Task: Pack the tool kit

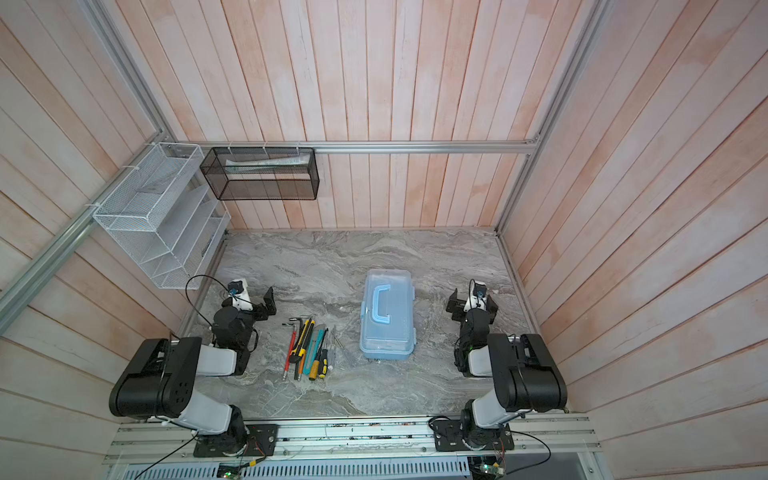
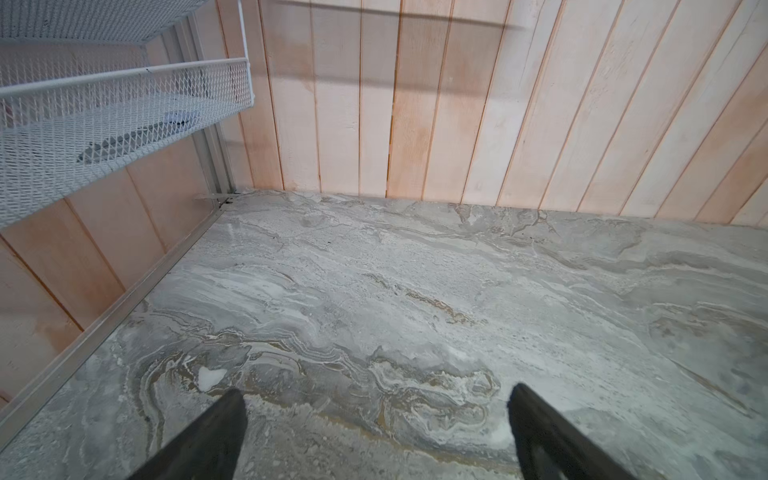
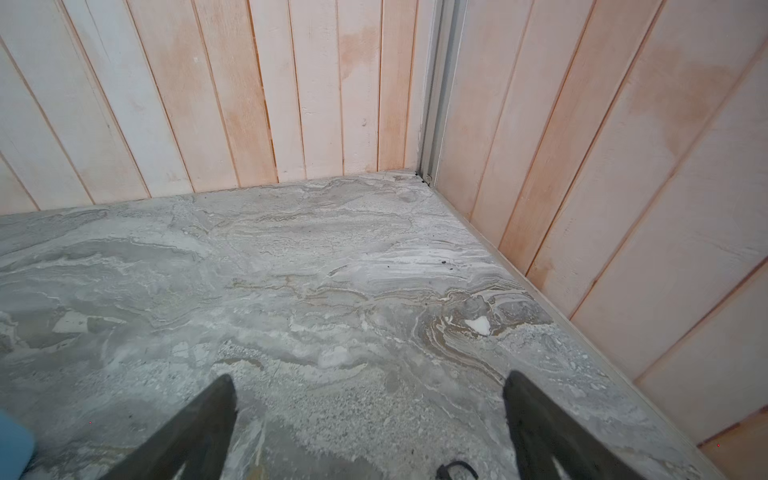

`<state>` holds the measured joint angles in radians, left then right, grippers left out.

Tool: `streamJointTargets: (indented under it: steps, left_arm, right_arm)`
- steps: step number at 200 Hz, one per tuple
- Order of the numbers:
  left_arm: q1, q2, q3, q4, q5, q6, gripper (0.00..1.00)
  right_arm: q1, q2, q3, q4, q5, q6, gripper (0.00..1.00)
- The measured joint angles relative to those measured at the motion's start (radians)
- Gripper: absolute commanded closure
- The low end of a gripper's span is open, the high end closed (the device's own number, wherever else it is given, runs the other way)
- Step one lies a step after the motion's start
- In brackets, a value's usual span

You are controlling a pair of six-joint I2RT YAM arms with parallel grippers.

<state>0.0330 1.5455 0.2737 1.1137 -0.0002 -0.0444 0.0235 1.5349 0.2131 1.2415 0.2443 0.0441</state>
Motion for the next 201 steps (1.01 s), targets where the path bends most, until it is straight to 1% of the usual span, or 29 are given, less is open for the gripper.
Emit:
streamJointTargets:
  steps: [127, 201]
  left_arm:
    - [-0.002, 0.000, 0.000, 0.000, 0.000, 0.000, 0.00]
    - [-0.002, 0.000, 0.000, -0.001, 0.000, 0.000, 0.00]
  right_arm:
    - [0.000, 0.000, 0.000, 0.000, -0.002, 0.000, 0.02]
    - [-0.021, 0.000, 0.006, -0.010, -0.039, 0.000, 0.02]
